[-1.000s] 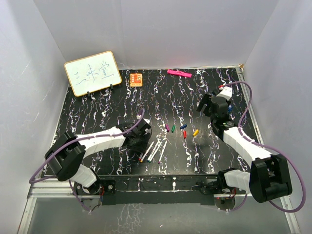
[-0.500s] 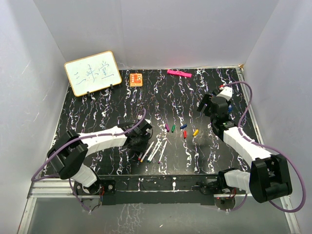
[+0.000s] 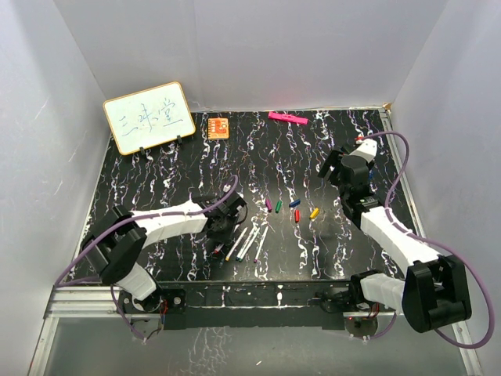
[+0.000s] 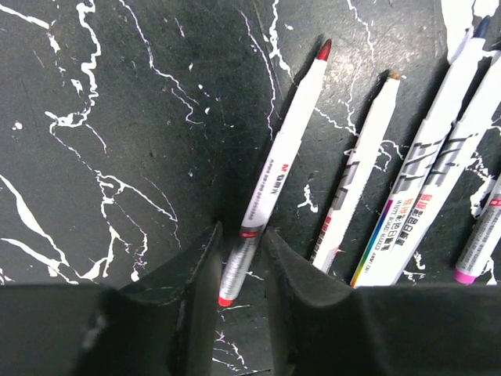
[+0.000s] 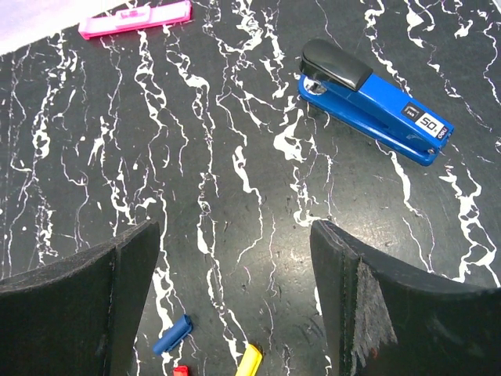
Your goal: Insert the pens into the pen caps
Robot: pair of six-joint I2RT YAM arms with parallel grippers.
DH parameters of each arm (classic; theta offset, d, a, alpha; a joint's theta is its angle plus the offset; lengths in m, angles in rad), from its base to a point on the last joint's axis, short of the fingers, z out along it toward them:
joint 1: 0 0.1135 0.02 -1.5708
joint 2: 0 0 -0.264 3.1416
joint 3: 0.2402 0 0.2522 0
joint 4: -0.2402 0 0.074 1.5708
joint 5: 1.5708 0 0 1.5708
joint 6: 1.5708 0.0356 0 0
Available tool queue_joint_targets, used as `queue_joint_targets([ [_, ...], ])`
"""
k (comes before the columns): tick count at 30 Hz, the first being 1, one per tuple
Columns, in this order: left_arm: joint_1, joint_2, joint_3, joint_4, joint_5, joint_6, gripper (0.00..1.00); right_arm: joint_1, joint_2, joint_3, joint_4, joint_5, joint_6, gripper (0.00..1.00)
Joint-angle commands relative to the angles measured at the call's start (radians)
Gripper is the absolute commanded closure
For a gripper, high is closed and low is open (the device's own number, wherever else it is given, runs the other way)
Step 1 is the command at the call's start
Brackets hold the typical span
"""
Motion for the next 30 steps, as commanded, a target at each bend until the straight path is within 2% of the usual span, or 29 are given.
queue_joint_targets([
  [1,-0.004,0.056,0.002,-0.011,0.048,0.02,0.82,0.006,-0.044,-0.001,0.047,0.029,0.004,0.24],
  [4,-0.004,0.073,0.001,-0.013,0.06,0.022,1.0,0.006,-0.05,-0.002,0.047,0.031,0.005,0.24],
  [7,-0.005,0.079,-0.011,-0.011,0.068,0.021,1.0,0.006,-0.047,-0.003,0.046,0.027,0.006,0.25],
  [11,-0.004,0.068,-0.027,0.004,0.071,0.013,1.0,0.006,-0.025,0.011,0.012,0.014,0.009,0.43],
  [13,-0.005,0.049,-0.035,0.019,0.066,0.008,1.0,0.013,-0.01,0.024,-0.023,0.012,0.024,0.56],
  [16,-0.005,0.014,-0.039,0.034,0.038,0.003,1.0,0.044,0.013,0.034,-0.077,0.004,0.037,0.68],
  [17,-0.005,0.0,-0.04,0.038,0.03,0.004,1.0,0.059,0.018,0.033,-0.095,0.004,0.04,0.69],
  [23,-0.005,-0.071,-0.041,0.062,-0.014,0.021,1.0,0.176,0.013,0.015,-0.202,0.025,0.077,0.64],
  [28,-0.004,-0.067,-0.04,0.062,-0.018,0.021,1.0,0.26,0.017,0.009,-0.294,0.048,0.103,0.5],
  [30,-0.004,-0.06,-0.04,0.064,-0.013,0.02,1.0,0.287,0.027,0.01,-0.311,0.045,0.105,0.48],
])
